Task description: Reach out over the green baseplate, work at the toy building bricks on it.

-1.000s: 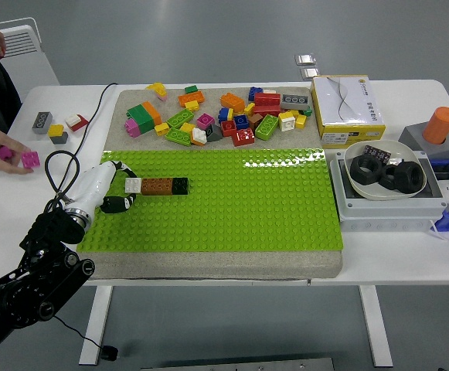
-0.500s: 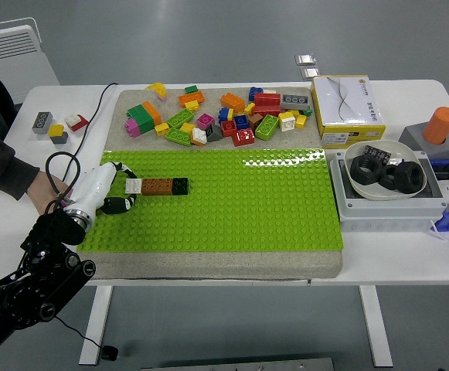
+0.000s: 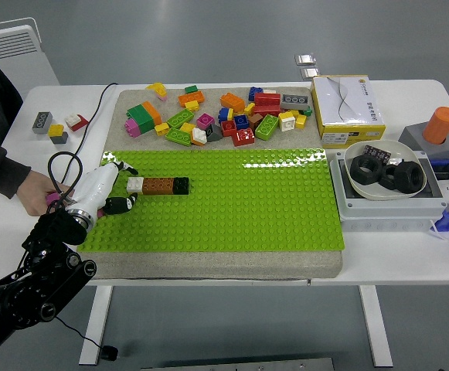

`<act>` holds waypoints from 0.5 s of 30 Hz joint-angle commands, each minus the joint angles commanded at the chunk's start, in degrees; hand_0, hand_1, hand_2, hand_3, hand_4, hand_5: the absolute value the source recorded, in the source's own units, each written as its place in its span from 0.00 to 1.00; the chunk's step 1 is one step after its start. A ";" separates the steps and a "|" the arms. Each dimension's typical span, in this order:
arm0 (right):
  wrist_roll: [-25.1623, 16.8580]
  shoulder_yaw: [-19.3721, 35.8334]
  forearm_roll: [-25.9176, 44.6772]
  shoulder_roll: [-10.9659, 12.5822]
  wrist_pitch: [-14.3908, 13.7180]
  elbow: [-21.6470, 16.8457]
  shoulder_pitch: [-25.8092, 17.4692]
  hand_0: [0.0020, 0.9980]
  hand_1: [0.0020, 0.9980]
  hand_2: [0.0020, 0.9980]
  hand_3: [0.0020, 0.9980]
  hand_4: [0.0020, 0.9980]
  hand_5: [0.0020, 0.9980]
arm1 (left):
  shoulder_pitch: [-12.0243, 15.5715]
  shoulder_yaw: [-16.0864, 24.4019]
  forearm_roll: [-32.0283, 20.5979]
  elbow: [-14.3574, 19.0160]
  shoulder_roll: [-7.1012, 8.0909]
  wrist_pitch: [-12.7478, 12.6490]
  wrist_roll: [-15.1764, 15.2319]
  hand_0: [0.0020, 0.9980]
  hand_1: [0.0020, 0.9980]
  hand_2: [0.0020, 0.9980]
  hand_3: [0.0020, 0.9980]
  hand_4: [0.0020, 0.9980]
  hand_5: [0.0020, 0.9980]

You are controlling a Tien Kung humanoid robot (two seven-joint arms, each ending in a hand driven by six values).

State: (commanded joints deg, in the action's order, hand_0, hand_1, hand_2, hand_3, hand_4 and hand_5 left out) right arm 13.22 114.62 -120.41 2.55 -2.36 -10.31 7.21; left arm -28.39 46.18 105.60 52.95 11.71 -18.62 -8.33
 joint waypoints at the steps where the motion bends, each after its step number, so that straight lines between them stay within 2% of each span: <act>1: 0.00 0.04 -0.04 0.00 0.00 0.00 -0.01 0.52 0.66 0.78 0.79 0.88 0.94 | 0.00 -0.01 -0.02 0.03 0.02 0.01 -0.02 0.84 0.88 0.86 0.66 0.65 0.09; 9: 0.00 0.35 -0.41 0.04 0.00 0.00 -0.10 0.52 0.66 0.78 0.79 0.87 0.94 | 0.12 -0.14 -0.15 0.68 0.40 0.39 -0.20 0.84 0.88 0.86 0.67 0.67 0.10; 15: -0.02 0.74 -0.78 0.15 0.00 0.00 -0.19 0.52 0.66 0.78 0.79 0.87 0.93 | 0.46 -1.02 -0.56 2.75 1.70 1.99 -1.15 0.84 0.88 0.86 0.68 0.68 0.11</act>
State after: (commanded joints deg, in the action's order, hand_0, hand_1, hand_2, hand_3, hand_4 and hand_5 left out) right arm 13.20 115.36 -121.19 2.71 -2.37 -10.31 7.02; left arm -27.92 45.17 105.04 55.70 13.41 -16.62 -9.48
